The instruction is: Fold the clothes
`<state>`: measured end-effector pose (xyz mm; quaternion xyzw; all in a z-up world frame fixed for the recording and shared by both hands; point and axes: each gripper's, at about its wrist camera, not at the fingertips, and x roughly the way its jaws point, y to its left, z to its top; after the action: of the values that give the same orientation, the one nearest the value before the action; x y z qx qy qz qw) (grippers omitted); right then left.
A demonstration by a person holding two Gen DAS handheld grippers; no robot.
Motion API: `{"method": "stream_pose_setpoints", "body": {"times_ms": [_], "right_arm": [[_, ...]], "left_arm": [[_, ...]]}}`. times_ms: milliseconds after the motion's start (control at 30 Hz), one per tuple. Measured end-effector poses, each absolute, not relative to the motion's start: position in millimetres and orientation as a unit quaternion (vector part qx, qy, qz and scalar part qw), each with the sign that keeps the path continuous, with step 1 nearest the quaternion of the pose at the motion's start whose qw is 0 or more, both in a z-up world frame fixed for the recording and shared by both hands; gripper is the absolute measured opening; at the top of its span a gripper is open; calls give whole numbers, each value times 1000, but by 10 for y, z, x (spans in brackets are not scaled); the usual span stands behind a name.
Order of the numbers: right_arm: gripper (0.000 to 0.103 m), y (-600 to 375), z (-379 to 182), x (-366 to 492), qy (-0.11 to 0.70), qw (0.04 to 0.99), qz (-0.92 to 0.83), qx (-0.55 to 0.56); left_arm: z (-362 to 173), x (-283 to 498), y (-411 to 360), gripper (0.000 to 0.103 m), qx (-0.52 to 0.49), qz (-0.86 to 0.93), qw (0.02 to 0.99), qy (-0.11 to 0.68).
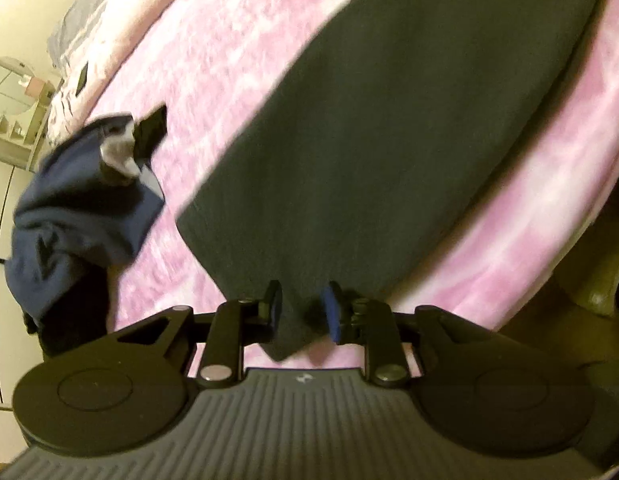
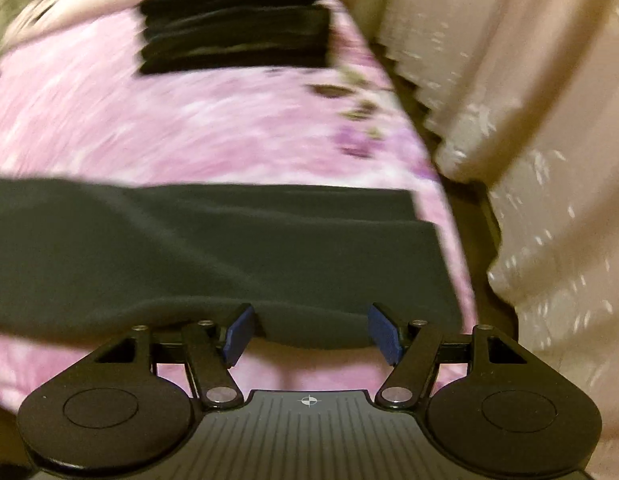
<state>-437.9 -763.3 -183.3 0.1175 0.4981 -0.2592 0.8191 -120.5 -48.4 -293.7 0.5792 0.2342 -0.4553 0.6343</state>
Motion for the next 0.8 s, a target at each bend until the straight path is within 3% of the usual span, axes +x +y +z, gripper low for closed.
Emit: {"method": "stream_pose_setpoints", "body": {"times_ms": [100,233,367,400,433,467,567,700,800], "right_arm": [[66,-7967,-1802,-4476,488,820,-270,130],[66,-8473,-1884,-4465,475,828,-261,143],[66,-8861,-2121,-4356,487,835,-210,150],[60,-8940,-2183,-4329,491,835,-196,152],[47,-8992,-2232,-4305,498,835,-178,152],[23,-9018,-2269,-4283,508,833,-158,151],[12,-9001,-2196,-4244,524,835,-126,109],[11,-9141,-1816,-4206,471,871,-102,98],[12,-9350,-1921,-4092,464,872,-97,126]], "left_arm": [[-2762,-1461,-770,21,574,-475,629,222],[-2687,-2075,-1345,32,560,-524,606,210],[-2710,-2850,-1924,32,541,-577,578,201],[-2731,-3056,-2064,32,537,-588,570,201],[-2763,-3246,-2188,32,535,-598,561,202],[-2798,-3466,-2309,32,533,-609,551,203],[-2865,-3960,-2604,32,531,-636,521,205],[-2880,-4354,-2843,32,523,-657,504,202],[-2933,-4479,-3040,32,518,-656,505,216]]}}
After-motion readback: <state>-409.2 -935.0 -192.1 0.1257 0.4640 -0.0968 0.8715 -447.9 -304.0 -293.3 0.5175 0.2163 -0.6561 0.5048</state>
